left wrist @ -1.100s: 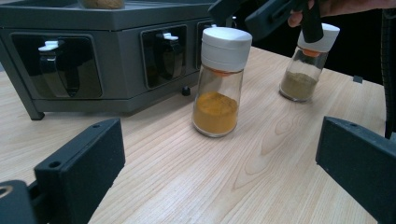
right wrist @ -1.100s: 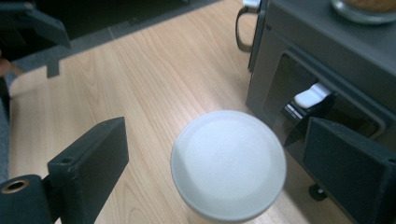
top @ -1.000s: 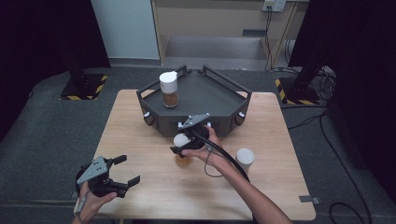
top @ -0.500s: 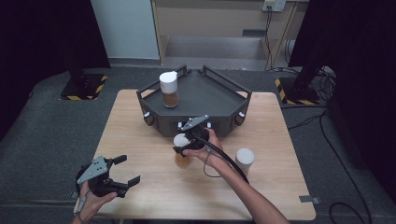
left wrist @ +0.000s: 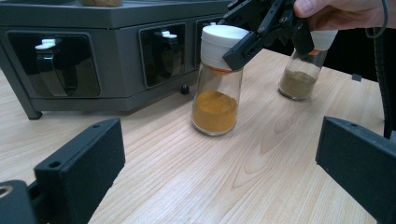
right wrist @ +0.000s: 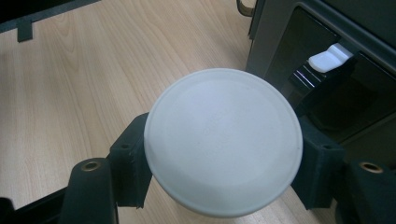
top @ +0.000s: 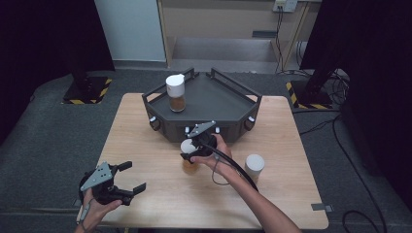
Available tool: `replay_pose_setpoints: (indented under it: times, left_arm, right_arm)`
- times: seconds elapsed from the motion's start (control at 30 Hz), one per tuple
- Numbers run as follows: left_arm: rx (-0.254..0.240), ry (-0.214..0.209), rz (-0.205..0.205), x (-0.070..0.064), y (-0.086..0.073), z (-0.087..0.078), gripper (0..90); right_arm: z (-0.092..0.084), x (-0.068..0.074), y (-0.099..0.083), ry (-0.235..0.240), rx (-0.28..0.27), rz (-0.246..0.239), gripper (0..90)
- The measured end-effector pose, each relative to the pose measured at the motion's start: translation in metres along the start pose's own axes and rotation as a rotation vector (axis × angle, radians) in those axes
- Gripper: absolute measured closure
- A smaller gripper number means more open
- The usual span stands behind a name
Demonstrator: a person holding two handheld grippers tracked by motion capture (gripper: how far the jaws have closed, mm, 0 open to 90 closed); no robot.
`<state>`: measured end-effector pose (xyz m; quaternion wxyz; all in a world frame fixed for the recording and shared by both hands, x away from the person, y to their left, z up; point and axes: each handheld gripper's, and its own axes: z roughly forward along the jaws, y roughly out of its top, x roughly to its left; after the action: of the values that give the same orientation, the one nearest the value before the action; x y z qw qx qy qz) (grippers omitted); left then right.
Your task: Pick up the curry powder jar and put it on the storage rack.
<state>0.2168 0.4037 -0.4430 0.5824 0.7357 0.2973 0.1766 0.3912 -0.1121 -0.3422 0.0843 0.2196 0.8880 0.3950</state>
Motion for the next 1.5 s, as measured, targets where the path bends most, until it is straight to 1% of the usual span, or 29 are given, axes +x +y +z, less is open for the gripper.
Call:
replay_pose_setpoints:
  times: [0.13, 0.23, 0.4, 0.57, 0.67, 0.8, 0.83, 0.9, 0.97, 1.17, 1.33, 1.5]
  left_arm:
    - [0.002, 0.0, -0.001, 0.0, 0.0, 0.0, 0.5]
    - [0.003, 0.001, -0.002, 0.0, 0.0, 0.0, 0.5]
    - [0.004, 0.0, -0.002, 0.0, 0.0, 0.0, 0.5]
    - [0.004, -0.001, -0.003, 0.001, 0.0, 0.0, 0.5]
    - [0.006, -0.001, -0.005, 0.001, 0.0, 0.001, 0.5]
    - [0.006, 0.002, -0.009, 0.0, 0.0, 0.001, 0.4]
    - [0.006, 0.002, -0.009, 0.0, 0.0, 0.001, 0.4]
    - [0.006, 0.001, -0.01, 0.001, 0.0, 0.001, 0.4]
    - [0.008, 0.001, -0.01, 0.001, 0.001, 0.001, 0.4]
    - [0.007, 0.002, -0.013, 0.001, 0.0, 0.001, 0.3]
    - [0.006, 0.001, -0.013, 0.001, 0.0, 0.001, 0.3]
    - [0.007, 0.001, -0.015, 0.002, 0.0, 0.001, 0.2]
  right_arm:
    - [-0.002, -0.001, 0.004, 0.003, 0.014, -0.014, 33.7]
    - [-0.006, -0.002, 0.008, 0.009, 0.009, -0.022, 33.7]
    - [-0.02, -0.004, 0.018, 0.035, -0.005, -0.059, 33.7]
    - [-0.032, -0.007, 0.029, 0.064, 0.0, -0.087, 33.8]
    - [-0.04, -0.01, 0.034, 0.086, -0.005, -0.114, 33.8]
    - [-0.051, -0.017, 0.039, 0.118, -0.017, -0.123, 33.8]
    - [-0.051, -0.017, 0.039, 0.118, -0.017, -0.123, 33.8]
    - [-0.058, -0.021, 0.042, 0.131, -0.024, -0.132, 33.8]
    - [-0.065, -0.025, 0.046, 0.14, -0.025, -0.152, 33.8]
    - [-0.08, -0.03, 0.055, 0.149, -0.016, -0.176, 33.8]
    - [-0.09, -0.036, 0.061, 0.159, -0.011, -0.173, 33.8]
    - [-0.1, -0.041, 0.065, 0.151, -0.022, -0.167, 33.8]
